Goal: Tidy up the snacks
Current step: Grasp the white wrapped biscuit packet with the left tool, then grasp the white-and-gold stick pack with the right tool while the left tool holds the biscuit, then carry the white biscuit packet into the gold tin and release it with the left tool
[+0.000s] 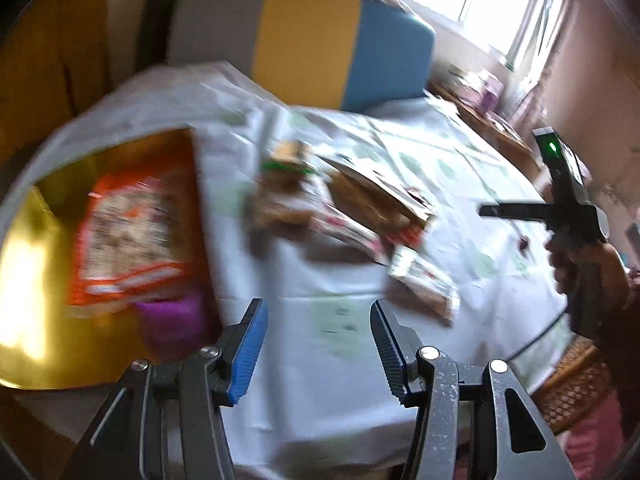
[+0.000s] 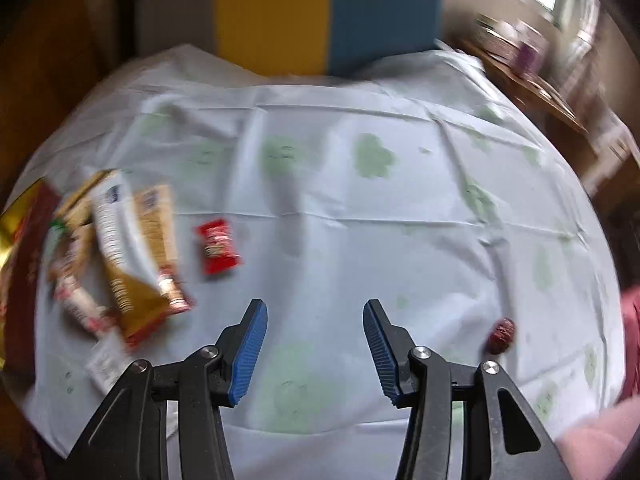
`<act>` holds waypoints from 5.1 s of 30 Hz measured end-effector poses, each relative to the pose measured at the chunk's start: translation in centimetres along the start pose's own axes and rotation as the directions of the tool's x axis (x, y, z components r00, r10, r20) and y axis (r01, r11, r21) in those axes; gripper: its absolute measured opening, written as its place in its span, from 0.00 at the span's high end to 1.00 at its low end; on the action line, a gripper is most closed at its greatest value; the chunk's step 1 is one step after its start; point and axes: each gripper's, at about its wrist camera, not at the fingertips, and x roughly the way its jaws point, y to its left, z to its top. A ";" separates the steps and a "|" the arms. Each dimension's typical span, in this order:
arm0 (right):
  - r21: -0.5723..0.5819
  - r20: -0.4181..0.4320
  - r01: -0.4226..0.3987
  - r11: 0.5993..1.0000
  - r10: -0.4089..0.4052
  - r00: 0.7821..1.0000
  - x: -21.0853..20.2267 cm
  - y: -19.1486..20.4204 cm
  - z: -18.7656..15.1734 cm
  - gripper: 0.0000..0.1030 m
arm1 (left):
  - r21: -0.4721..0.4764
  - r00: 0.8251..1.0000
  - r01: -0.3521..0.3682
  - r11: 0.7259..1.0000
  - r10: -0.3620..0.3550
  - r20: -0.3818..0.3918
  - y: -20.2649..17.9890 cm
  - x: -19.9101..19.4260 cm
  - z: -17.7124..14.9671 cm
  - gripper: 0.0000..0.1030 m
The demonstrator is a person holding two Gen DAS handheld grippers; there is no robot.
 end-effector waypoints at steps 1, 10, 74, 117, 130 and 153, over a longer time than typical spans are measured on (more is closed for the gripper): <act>0.013 -0.002 0.003 1.000 -0.003 1.000 0.0 -0.6 0.0 0.51 | -0.003 0.999 0.019 1.000 -0.019 -0.025 -0.7 0.7 0.1 0.47; 0.069 0.019 -0.047 0.997 0.046 0.999 -0.6 -1.6 0.5 0.51 | -0.053 0.980 0.059 0.997 -0.068 -0.189 -5.9 6.5 1.7 0.47; -0.336 -0.085 -0.222 0.915 0.205 0.975 1.9 13.7 3.1 0.51 | 0.236 0.996 0.010 0.972 -0.030 0.082 -4.7 7.0 -3.7 0.60; -0.118 -0.195 0.041 0.992 -0.064 0.979 5.1 2.2 -1.7 0.76 | 0.149 0.999 0.028 0.988 -0.032 0.027 -3.9 6.5 -2.9 0.77; -0.160 -0.174 0.074 0.984 -0.102 0.980 4.5 3.2 -2.5 0.77 | 0.101 0.996 0.079 0.992 -0.082 0.019 -3.2 5.3 -1.8 0.87; -0.195 -0.161 0.089 0.977 -0.121 0.979 4.3 3.5 -2.5 0.77 | 0.043 0.990 0.115 0.992 -0.118 0.084 -1.3 1.4 -0.2 0.87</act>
